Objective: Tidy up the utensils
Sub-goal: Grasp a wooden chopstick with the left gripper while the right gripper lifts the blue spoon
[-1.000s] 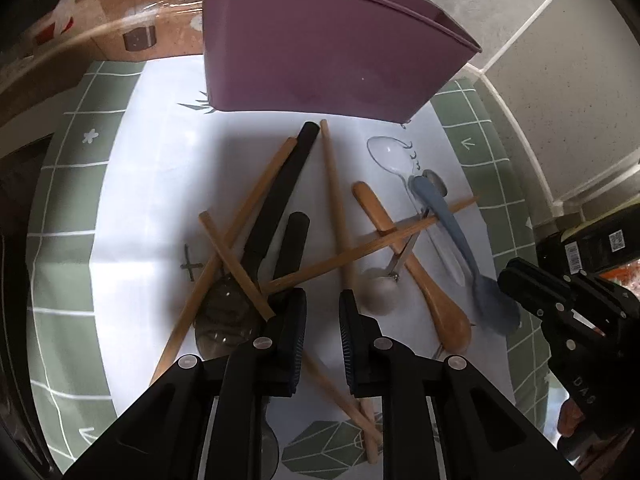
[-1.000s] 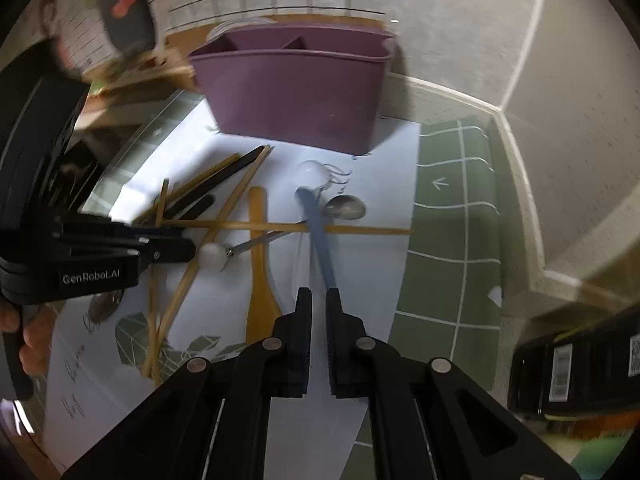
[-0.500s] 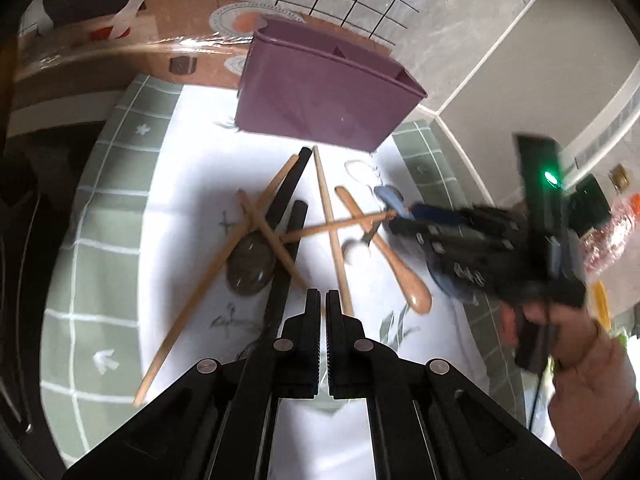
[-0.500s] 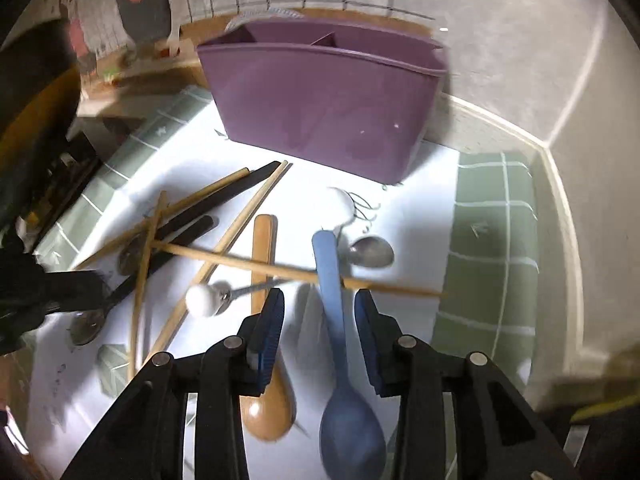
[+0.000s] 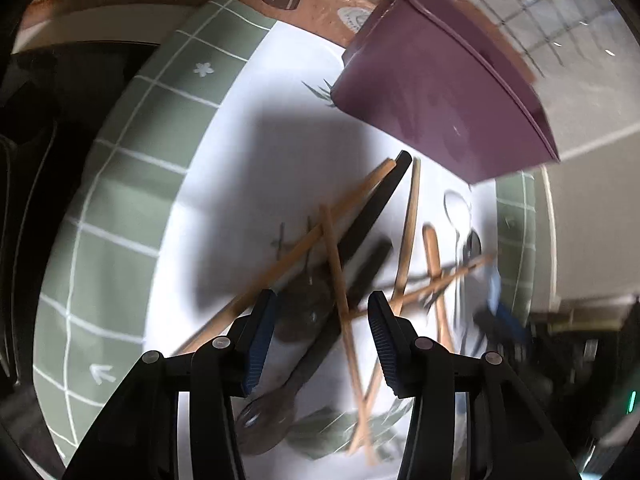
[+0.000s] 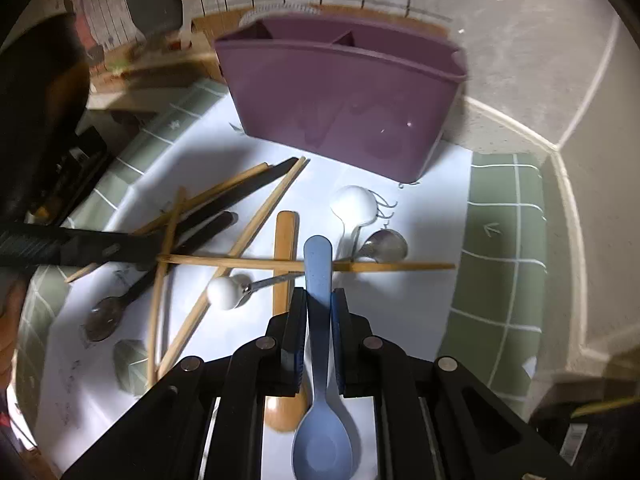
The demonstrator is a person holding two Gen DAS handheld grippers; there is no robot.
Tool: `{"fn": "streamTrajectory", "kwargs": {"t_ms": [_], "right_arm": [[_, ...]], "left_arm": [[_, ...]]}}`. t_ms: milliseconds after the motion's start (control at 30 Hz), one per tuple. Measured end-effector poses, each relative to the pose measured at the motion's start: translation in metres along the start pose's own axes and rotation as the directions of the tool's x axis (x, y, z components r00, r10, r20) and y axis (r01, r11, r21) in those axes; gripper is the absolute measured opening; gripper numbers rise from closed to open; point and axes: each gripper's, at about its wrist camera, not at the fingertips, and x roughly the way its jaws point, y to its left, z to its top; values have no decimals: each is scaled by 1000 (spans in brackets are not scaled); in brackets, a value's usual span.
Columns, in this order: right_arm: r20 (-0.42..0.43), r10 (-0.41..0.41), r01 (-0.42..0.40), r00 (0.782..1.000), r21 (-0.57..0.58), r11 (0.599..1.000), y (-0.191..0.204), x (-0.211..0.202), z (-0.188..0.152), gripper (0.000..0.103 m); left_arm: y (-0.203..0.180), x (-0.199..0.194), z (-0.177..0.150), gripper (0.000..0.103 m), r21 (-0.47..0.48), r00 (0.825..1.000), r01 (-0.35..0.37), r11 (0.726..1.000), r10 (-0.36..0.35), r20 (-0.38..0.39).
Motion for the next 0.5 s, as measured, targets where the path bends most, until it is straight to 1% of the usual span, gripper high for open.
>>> {"fn": "streamTrajectory", "kwargs": {"t_ms": [67,167,233,267,300,367,500], "right_arm": [[8,6,-6,1000,14,1000,-3,-8,-3,10],[14,0,0,1000,25,1000,-6,-15,-8,10],[20,-15,14,1000,22,1000,-7,-19,-11,10],[24,-19,19,1000,18,1000,-6,-20,-12,10],[27,-20,20,999,17,1000,-6,-21,-13,10],[32,-19,18,999,20,1000,-6,-22,-13,10],[34,-22,21,999,13,1000,-4,-22,-12,10]], "left_arm": [[-8,5,6,48,17,999,-31,999,31,-14],[-26,14,12,48,109,994,-104,989,108,-26],[-36,19,16,46,164,990,-138,977,143,-14],[-40,21,17,40,196,987,-156,968,160,-4],[-44,23,17,35,231,984,-176,957,179,10],[-47,24,16,15,282,982,-189,941,186,35],[-44,18,7,10,339,981,-189,922,162,105]]}}
